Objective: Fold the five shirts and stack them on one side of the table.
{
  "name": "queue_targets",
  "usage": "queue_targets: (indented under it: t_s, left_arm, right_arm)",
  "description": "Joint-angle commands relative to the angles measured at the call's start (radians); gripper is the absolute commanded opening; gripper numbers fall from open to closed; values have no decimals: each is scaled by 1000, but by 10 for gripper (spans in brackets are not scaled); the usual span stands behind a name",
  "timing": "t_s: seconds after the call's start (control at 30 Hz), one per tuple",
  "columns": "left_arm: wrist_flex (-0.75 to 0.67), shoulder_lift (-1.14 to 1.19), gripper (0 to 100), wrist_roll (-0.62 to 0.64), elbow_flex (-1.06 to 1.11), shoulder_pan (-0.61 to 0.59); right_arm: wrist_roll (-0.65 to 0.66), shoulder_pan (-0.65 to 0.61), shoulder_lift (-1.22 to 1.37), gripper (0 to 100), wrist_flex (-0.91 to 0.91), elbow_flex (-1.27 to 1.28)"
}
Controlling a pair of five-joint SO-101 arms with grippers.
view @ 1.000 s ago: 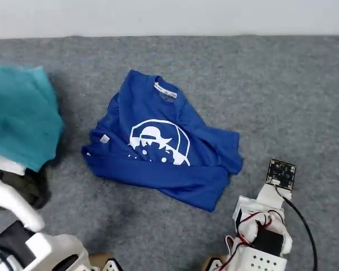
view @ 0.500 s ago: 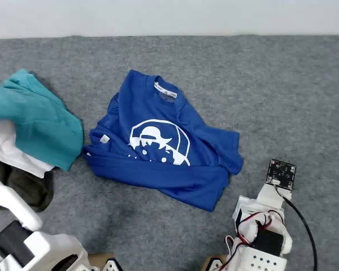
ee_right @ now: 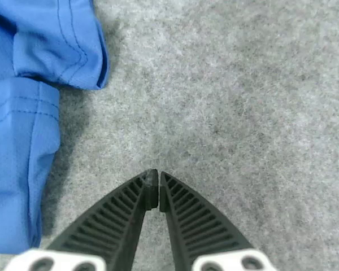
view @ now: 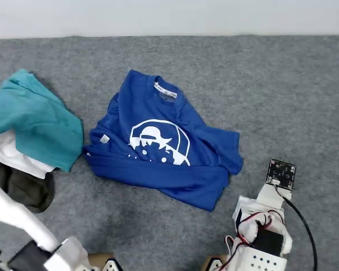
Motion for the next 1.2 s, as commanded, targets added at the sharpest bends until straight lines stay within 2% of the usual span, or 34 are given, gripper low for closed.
queue_targets:
  t_s: [0.0, 0.1, 0.27, 0.43, 0.5, 0.7, 0.83, 1.17]
  left_arm:
    - [143, -74, 250, 44, -7, 14]
    - [267, -83, 190, 77, -7, 41]
    - [454, -91, 2, 115, -8, 120]
    - [637, -92, 5, 118, -12, 167]
    - [644, -92, 5, 133, 2, 172]
    - [644, -132, 5, 302, 8, 172]
    - [643, -247, 5, 322, 53, 196]
    - [641, -539, 5, 321, 409, 359]
  right_arm:
    - [8, -1, -18, 15, 4, 14]
    - [8, -1, -18, 15, 4, 14]
    - [8, -1, -18, 15, 4, 14]
    - [8, -1, -18, 15, 4, 14]
    - [8, -1, -18, 15, 4, 14]
    - [8, -1, -18, 15, 4, 14]
    - [8, -1, -18, 15, 4, 14]
    - [5, -5, -18, 15, 4, 14]
